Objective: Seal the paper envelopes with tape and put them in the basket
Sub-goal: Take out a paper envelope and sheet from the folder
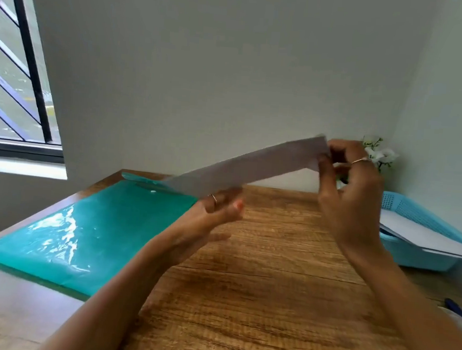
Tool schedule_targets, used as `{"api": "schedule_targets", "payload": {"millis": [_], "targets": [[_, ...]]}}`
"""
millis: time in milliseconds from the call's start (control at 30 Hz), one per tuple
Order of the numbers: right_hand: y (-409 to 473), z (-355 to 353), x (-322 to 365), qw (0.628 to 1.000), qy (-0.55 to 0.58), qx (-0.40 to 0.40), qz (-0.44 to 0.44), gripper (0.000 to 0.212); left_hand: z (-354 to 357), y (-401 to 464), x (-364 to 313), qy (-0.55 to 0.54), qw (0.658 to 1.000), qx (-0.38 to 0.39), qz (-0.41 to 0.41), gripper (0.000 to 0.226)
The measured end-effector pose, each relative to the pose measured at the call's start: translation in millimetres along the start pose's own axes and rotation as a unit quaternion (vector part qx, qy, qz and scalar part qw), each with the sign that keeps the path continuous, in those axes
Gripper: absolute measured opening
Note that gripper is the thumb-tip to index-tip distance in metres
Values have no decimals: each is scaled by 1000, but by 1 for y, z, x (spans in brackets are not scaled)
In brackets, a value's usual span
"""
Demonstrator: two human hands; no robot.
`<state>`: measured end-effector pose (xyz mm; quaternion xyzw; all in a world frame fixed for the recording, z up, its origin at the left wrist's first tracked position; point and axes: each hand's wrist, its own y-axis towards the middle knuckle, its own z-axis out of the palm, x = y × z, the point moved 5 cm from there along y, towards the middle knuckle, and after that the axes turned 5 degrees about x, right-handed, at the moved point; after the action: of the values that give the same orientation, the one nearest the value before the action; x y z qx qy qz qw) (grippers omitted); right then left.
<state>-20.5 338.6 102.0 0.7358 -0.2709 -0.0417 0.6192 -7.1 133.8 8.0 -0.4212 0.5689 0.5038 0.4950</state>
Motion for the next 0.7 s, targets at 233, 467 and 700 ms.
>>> {"api": "schedule_targets", "payload": {"millis": [233, 467, 700], "targets": [[35, -47, -22, 996, 32, -51, 66, 18, -25, 1, 21, 74, 984, -144, -80, 17], [67, -51, -41, 972, 165, 46, 162, 24, -27, -2, 13, -69, 978, -191, -48, 30], [45, 9, -55, 912, 145, 286, 257, 17, 12, 0, 6, -67, 996, -58, -5, 78]]}}
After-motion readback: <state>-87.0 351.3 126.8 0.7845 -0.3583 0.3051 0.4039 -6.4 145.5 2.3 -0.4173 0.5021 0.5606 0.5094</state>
